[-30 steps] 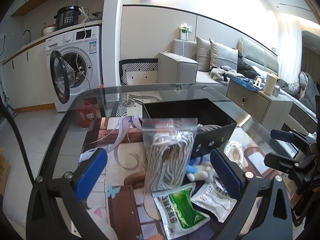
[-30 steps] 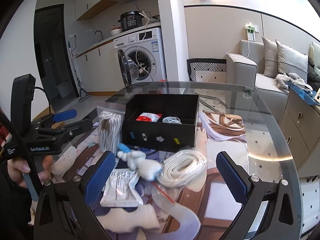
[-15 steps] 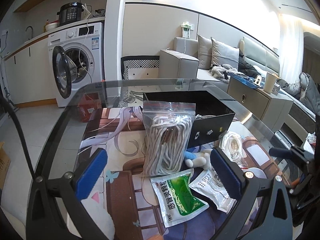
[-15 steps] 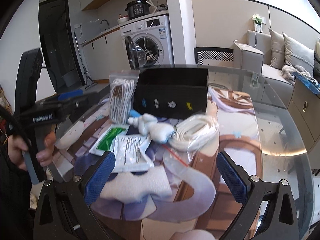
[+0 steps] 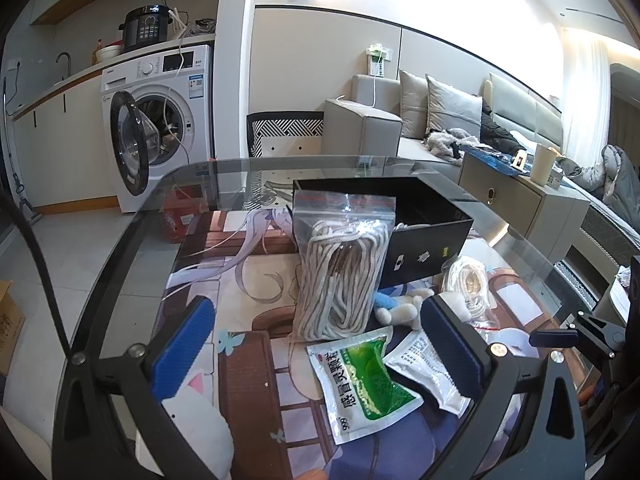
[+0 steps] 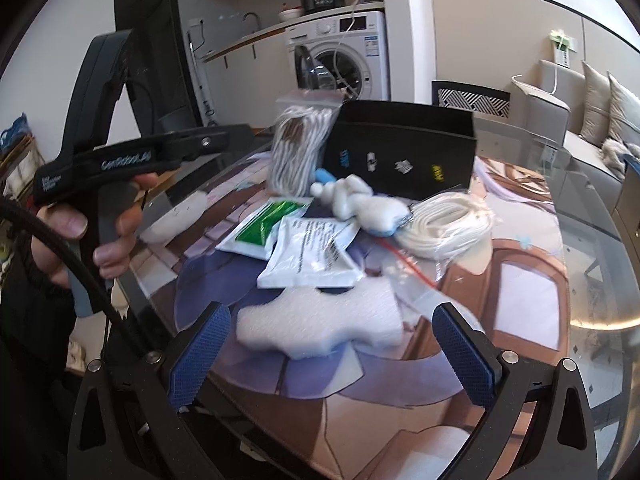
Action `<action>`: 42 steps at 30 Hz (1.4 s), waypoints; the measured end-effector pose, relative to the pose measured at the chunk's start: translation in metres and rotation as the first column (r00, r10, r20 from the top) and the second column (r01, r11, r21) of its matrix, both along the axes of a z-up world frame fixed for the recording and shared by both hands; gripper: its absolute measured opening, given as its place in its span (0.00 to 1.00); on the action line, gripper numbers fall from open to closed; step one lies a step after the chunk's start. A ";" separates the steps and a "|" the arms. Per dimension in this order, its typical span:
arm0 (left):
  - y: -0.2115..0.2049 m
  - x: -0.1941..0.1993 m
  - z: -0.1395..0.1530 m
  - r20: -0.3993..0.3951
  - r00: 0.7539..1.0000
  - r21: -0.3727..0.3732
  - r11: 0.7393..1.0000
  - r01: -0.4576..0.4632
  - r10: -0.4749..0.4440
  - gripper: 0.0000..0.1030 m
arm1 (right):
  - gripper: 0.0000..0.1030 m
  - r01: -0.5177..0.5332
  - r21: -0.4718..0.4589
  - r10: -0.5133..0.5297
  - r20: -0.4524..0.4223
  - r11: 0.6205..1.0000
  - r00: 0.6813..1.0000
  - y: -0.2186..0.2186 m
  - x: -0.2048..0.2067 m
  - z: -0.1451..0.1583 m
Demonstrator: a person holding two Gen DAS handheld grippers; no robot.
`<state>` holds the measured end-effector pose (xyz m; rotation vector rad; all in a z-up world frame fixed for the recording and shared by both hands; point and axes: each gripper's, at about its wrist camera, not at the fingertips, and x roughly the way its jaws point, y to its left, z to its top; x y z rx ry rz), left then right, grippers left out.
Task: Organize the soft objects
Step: 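Move both tools back over the remaining items on the table, then grasp the white foam block with the right tool while the left tool grasps the rope zip bag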
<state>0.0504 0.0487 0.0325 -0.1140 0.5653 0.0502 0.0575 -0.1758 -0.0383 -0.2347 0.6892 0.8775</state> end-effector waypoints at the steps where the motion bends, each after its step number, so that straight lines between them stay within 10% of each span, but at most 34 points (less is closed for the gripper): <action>1: 0.000 -0.001 -0.001 0.002 1.000 -0.004 1.000 0.003 -0.003 1.00 | 1.00 -0.013 -0.002 0.013 -0.004 1.000 1.000 0.001 -0.001 -0.002; 42: -0.004 0.009 -0.018 -0.030 1.000 0.011 1.000 0.006 -0.006 1.00 | 0.90 -0.043 -0.049 0.045 0.036 0.998 0.998 0.019 -0.005 -0.019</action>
